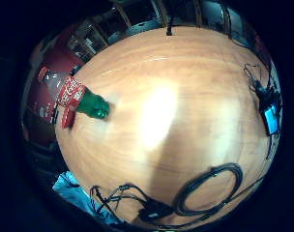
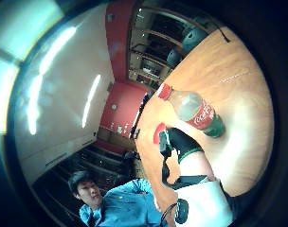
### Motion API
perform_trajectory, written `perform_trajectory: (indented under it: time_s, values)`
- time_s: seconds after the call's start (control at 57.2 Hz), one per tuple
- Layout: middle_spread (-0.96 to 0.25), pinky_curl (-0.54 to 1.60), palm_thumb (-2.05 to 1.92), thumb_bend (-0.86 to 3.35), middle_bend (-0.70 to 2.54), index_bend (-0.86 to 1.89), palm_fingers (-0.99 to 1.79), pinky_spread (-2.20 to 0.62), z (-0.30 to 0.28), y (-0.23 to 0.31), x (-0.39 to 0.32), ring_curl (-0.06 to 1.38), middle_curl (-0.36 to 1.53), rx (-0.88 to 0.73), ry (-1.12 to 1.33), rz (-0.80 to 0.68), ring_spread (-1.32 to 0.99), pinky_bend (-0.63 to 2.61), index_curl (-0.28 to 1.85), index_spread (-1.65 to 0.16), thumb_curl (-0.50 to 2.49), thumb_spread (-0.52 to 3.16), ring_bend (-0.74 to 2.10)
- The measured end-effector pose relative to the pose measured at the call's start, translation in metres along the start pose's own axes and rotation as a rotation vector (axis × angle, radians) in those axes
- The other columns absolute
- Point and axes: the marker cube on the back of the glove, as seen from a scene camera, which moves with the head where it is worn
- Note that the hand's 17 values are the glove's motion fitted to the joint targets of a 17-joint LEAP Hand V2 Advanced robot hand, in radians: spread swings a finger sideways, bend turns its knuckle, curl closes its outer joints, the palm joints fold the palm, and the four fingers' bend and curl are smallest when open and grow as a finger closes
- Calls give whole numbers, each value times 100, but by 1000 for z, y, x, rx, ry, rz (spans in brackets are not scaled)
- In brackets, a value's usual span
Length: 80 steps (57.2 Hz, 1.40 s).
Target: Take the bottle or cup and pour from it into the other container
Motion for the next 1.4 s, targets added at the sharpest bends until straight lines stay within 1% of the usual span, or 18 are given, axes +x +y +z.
perform_trajectory:
  time_s: [0.28, 0.489, 0.664, 0.716, 0.839, 0.856, 0.891, 0.926, 0.944, 0.961, 1.013, 1.153, 1.398]
  values:
    - [11, 30, 64, -4, 19, 14, 7, 23, 46, -18, -2, 30, 30, -62, -111, 4, 13, 68, 21, -26, 42, 93, 51]
    - [9, 30, 62, -3, 19, 13, 5, 23, 91, -38, -6, 30, 31, -134, -259, 17, 13, 71, 20, -32, 40, 90, 52]
    - [8, 30, 65, -3, 18, 16, 12, 25, 121, -52, -16, 30, 29, -115, -349, 2, 15, 75, 22, -38, 39, 86, 53]
    - [8, 30, 68, -2, 18, 17, 19, 25, 126, -58, -22, 29, 29, -85, -371, -3, 15, 75, 22, -38, 40, 85, 54]
    - [7, 27, 77, 0, 20, 23, 54, 24, 141, -62, -28, 29, 31, 15, -448, 2, 11, 69, 27, -33, 41, 82, 53]
    - [5, 26, 82, 2, 26, 29, 70, 22, 143, -62, -29, 29, 33, 24, -457, 4, 8, 66, 30, -29, 42, 81, 53]
    - [4, 24, 90, 5, 30, 32, 90, 17, 145, -62, -30, 28, 34, 38, -465, 6, 4, 60, 30, -23, 44, 78, 51]
    - [3, 24, 95, 5, 32, 33, 101, 11, 148, -62, -32, 28, 36, 48, -461, 5, 0, 56, 32, -19, 45, 76, 51]
    - [2, 24, 95, 4, 31, 31, 99, 11, 149, -62, -33, 29, 36, 53, -457, 5, -1, 55, 32, -19, 46, 76, 50]
    - [2, 25, 98, 5, 33, 31, 107, 7, 151, -62, -33, 30, 37, 60, -453, 6, -3, 55, 34, -16, 47, 74, 51]
    - [1, 26, 100, 3, 32, 29, 113, 1, 154, -62, -36, 33, 38, 88, -447, 11, -6, 53, 37, -14, 49, 66, 52]
    - [-2, 29, 103, -2, 31, 26, 119, -9, 161, -66, -43, 36, 41, 135, -450, 17, -12, 54, 41, -11, 54, 49, 48]
    - [-4, 31, 103, -4, 28, 22, 121, -13, 169, -65, -50, 38, 44, 126, -453, 15, -14, 52, 45, -10, 59, 39, 44]
